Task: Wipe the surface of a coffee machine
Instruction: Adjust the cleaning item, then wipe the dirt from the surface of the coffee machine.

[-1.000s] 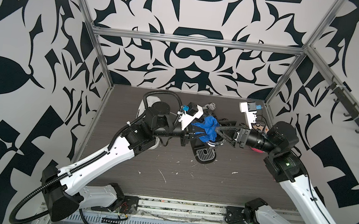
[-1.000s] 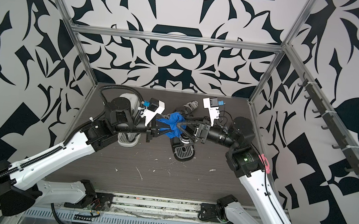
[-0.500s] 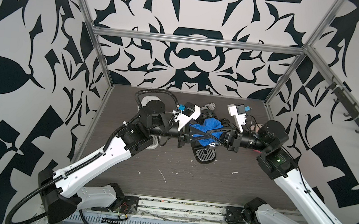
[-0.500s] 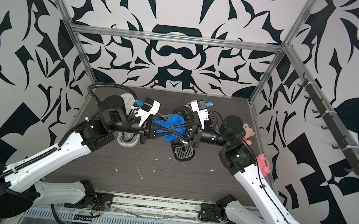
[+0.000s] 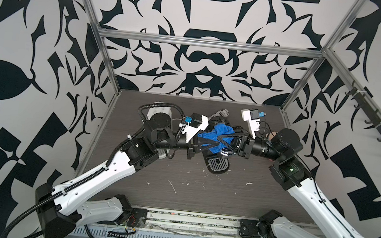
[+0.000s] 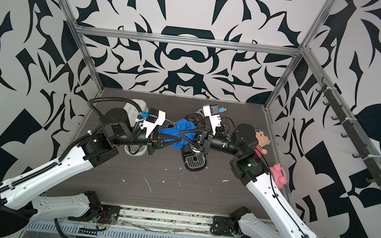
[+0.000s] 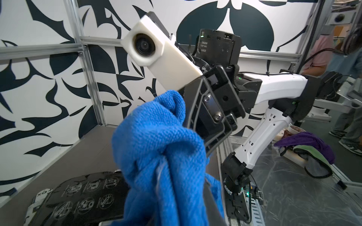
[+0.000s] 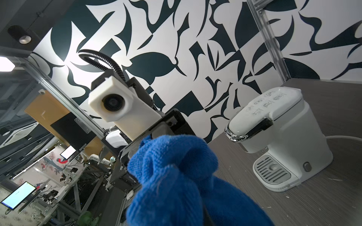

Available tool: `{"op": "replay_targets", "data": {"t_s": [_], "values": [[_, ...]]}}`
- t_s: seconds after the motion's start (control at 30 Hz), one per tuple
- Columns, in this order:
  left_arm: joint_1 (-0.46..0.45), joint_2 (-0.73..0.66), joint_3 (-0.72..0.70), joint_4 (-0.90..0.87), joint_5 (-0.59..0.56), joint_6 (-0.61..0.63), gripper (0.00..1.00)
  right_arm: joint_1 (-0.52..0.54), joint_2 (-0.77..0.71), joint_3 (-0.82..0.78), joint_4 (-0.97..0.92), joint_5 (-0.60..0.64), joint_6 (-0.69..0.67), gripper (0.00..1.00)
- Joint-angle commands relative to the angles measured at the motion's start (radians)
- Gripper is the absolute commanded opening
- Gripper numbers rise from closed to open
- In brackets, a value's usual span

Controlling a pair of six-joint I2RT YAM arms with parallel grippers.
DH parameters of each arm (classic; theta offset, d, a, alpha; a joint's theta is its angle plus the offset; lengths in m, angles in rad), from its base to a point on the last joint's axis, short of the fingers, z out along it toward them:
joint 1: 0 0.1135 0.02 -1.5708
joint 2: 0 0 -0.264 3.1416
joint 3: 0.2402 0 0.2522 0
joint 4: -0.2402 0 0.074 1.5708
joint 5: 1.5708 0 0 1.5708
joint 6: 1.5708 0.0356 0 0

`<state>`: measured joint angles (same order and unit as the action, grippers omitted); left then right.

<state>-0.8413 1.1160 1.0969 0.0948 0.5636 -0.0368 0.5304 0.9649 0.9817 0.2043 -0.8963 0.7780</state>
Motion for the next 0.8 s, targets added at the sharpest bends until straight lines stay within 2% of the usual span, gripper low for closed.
{"op": "replay_targets", "data": {"t_s": [0.0,0.07,0.1,0.13,0.17,0.2,0.33,0.43,0.5,0.63,0.77], "values": [[-0.006,0.019,0.003,0.025,-0.036,0.047,0.00,0.013,0.018,0.023,0.011,-0.005,0.058,0.23],[-0.006,0.023,0.002,0.029,-0.043,0.046,0.00,0.012,0.020,0.028,-0.003,-0.007,0.048,0.13],[-0.006,0.022,0.003,0.031,-0.063,0.040,0.05,0.012,0.020,0.028,0.000,-0.011,0.048,0.06],[-0.006,0.021,0.004,0.031,-0.091,0.036,0.21,0.012,0.019,0.028,-0.004,-0.011,0.045,0.00],[-0.005,0.016,0.001,0.030,-0.130,0.029,0.40,0.013,0.015,0.031,-0.028,-0.004,0.032,0.00],[-0.005,0.008,-0.005,0.037,-0.166,0.023,0.50,0.013,0.010,0.040,-0.062,0.009,0.012,0.00],[-0.005,-0.049,-0.072,0.137,-0.294,-0.016,0.75,0.001,-0.018,0.105,-0.296,0.152,-0.097,0.00],[-0.005,-0.086,-0.116,0.184,-0.395,-0.025,0.81,-0.055,-0.046,0.168,-0.518,0.317,-0.193,0.00],[-0.005,-0.102,-0.124,0.185,-0.471,-0.042,0.82,-0.138,-0.063,0.196,-0.634,0.388,-0.231,0.00],[-0.005,-0.096,-0.111,0.146,-0.580,-0.087,0.84,-0.345,-0.070,0.217,-0.771,0.394,-0.274,0.00],[-0.005,-0.019,-0.038,0.052,-0.673,-0.193,0.84,-0.530,-0.015,0.226,-0.886,0.357,-0.339,0.00]]}}
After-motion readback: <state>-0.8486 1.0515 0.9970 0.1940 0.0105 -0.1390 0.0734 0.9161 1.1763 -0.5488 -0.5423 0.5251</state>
